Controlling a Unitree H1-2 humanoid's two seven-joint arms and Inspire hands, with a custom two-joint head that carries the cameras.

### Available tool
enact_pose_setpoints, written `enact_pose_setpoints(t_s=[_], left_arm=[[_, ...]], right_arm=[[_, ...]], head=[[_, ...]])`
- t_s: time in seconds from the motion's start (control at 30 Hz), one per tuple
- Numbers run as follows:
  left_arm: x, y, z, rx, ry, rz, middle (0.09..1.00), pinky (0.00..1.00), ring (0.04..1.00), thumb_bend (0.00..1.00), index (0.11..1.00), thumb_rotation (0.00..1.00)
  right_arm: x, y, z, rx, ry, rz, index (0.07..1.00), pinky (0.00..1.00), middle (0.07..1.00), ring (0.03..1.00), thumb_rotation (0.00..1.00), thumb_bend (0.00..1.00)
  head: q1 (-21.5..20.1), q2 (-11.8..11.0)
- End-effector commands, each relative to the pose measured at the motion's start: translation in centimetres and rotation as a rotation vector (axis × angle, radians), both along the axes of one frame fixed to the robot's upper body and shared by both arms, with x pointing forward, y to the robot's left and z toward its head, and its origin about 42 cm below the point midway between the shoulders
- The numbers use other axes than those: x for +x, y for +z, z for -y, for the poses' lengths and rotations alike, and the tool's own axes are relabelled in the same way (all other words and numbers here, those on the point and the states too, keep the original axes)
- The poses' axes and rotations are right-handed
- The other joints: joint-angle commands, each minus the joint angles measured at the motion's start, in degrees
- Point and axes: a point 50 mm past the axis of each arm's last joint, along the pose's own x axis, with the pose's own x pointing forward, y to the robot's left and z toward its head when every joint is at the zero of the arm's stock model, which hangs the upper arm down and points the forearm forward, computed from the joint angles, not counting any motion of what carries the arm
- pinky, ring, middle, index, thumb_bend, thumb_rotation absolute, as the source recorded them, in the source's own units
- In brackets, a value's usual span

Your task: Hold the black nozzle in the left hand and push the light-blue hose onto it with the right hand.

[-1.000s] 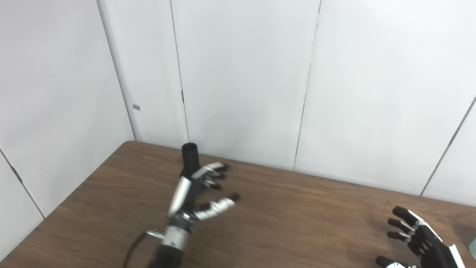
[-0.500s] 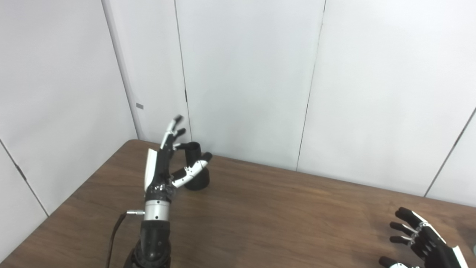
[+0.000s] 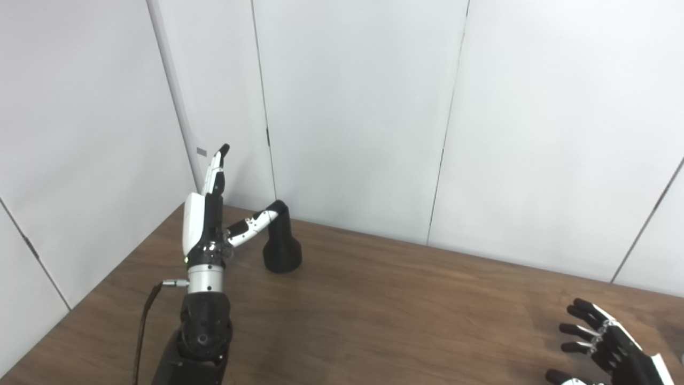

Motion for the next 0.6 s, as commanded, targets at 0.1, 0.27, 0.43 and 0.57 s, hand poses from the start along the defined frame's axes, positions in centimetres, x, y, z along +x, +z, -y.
enact_pose_setpoints(t_s=[0.1, 0.27, 0.43, 0.57], left_arm=[[1.5, 2.7, -1.0, 0.092, 0.007, -0.05, 1.0, 1.0, 1.0, 0.99, 1.0, 0.45], [2.2, 2.7, -2.0, 0.072, -0.012, -0.13, 1.0, 1.0, 1.0, 1.0, 1.0, 0.43], [3.0, 2.2, -2.5, 0.044, -0.03, -0.2, 1.0, 0.99, 1.0, 1.0, 1.0, 0.43], [3.6, 1.7, -2.8, 0.044, -0.044, -0.236, 1.0, 0.93, 1.0, 1.0, 1.0, 0.42]], right_arm=[[-0.1, 0.4, 0.1, -0.005, -0.003, 0.029, 0.822, 0.57, 0.818, 0.71, 0.0, 0.69], [-0.2, 0.5, 0.2, -0.012, -0.011, 0.036, 0.82, 0.58, 0.81, 0.703, 0.0, 0.67], [-0.2, 0.5, 0.3, -0.012, -0.006, 0.033, 0.828, 0.58, 0.819, 0.714, 0.0, 0.66], [-0.2, 0.5, 0.3, -0.01, -0.005, 0.03, 0.827, 0.58, 0.823, 0.717, 0.0, 0.66]], head=[[-0.33, 0.45], [-0.41, 0.83], [-0.47, 0.74], [-0.37, 0.88]])
